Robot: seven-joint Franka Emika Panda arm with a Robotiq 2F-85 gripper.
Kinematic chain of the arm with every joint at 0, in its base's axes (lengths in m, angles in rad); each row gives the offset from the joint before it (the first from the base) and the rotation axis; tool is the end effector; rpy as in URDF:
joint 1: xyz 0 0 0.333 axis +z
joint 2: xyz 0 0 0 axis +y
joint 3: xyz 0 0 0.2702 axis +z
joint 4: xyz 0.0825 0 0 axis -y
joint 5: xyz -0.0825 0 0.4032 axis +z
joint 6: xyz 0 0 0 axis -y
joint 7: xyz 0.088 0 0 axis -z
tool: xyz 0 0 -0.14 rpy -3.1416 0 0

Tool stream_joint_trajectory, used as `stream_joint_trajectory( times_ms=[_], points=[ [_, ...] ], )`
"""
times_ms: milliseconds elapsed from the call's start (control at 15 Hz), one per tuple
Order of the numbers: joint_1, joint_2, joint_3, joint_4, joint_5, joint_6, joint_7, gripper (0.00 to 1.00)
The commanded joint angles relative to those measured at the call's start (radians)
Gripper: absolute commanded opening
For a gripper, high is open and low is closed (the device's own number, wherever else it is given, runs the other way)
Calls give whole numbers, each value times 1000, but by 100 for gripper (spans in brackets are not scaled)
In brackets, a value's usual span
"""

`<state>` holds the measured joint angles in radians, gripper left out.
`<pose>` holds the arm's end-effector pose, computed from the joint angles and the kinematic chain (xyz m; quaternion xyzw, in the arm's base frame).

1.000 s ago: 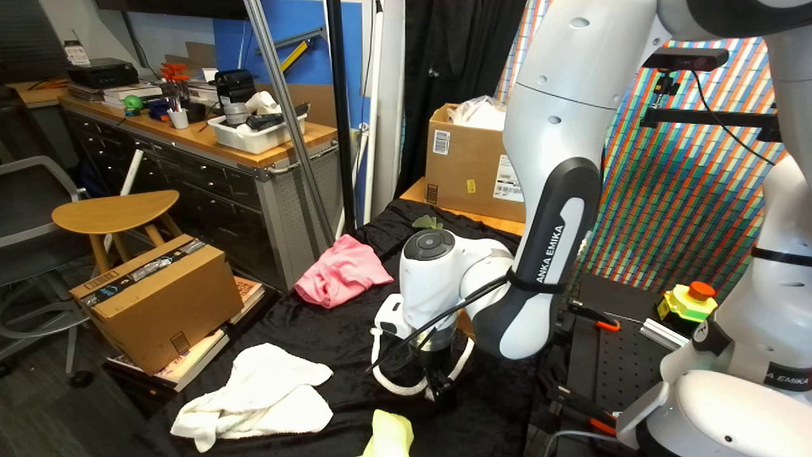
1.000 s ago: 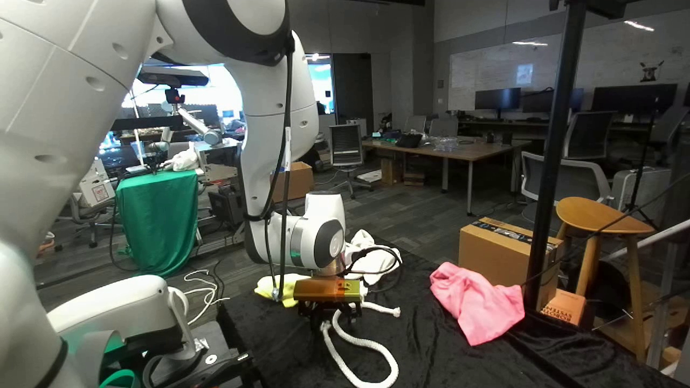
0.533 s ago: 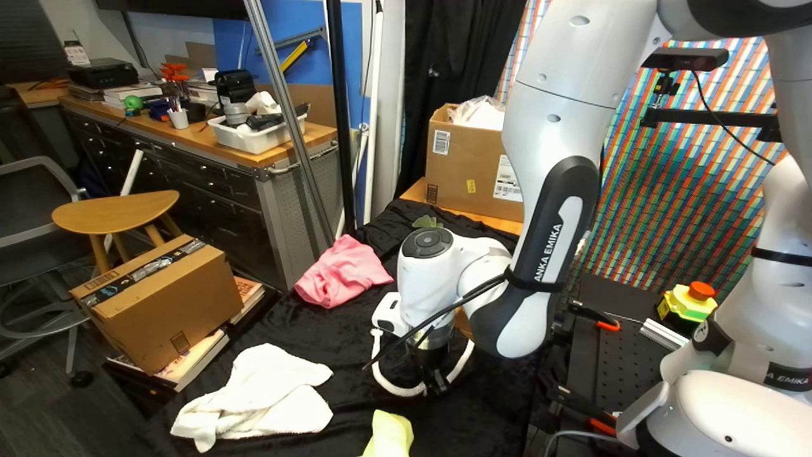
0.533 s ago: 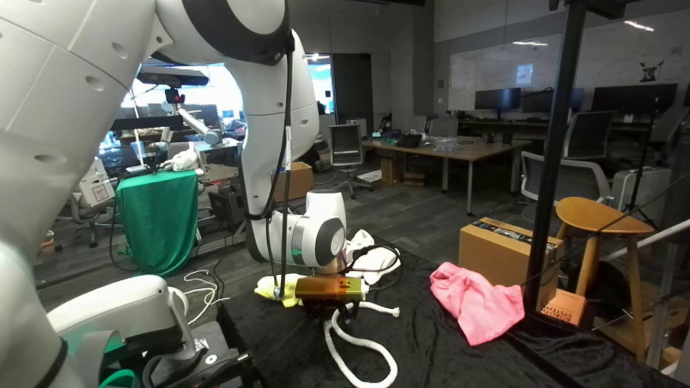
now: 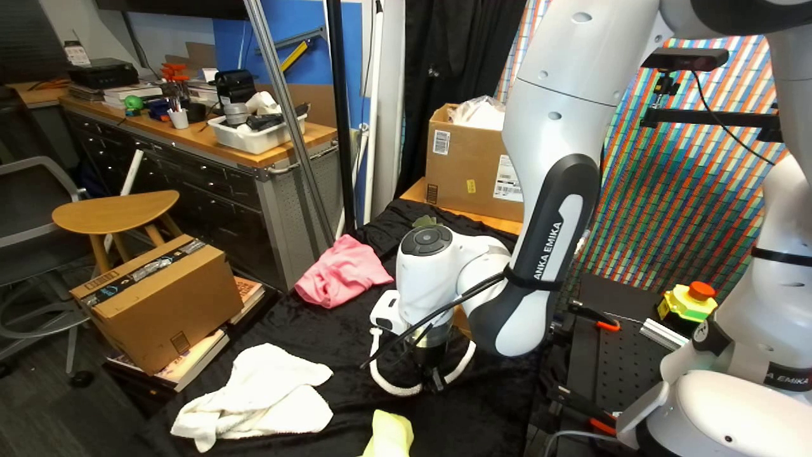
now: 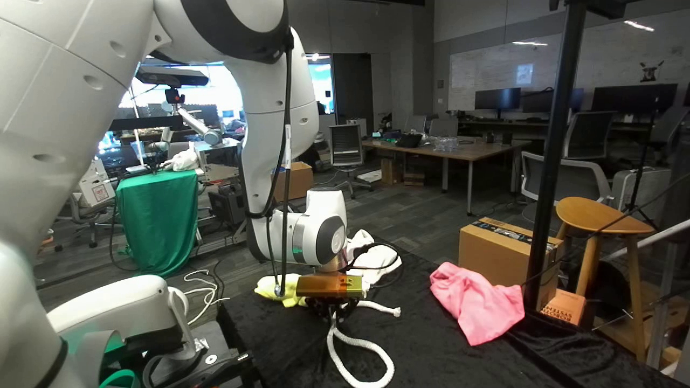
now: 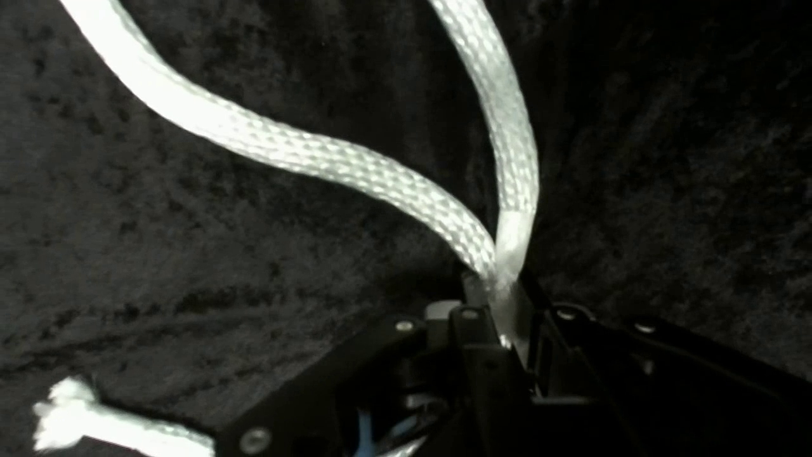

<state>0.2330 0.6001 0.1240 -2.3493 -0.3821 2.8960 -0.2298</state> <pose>0.4170 0.1913 -0.0120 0.8915 0.4526 -0.0176 0.0082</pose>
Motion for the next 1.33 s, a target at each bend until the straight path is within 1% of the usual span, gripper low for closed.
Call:
stream_joint_trajectory(
  times_ms=[0,67,200,400,600,733,867,933,1000,1067,1133,1200,1267],
  points=[
    [1,-14,3,-8,6,8,-15,10],
    [2,-22,1,-11,6,-1,-14,10],
    [27,-51,-24,-21,-8,-24,3,10],
    [37,-126,-40,-63,-25,-32,6,9],
    [47,-193,-50,-102,-41,-38,14,9],
    [53,-217,-56,-114,-62,-41,20,9],
    [45,-234,-45,-125,-66,-54,7,9],
    [47,-234,-47,-125,-72,-57,13,17],
    [47,-237,-48,-128,-80,-58,7,30],
    [43,-239,-43,-133,-80,-55,2,12],
    [36,-240,-38,-136,-80,-47,-4,11],
    [19,-245,-21,-143,-66,-40,-22,6],
    [25,-255,-30,-147,-77,-32,-14,4]
  ],
)
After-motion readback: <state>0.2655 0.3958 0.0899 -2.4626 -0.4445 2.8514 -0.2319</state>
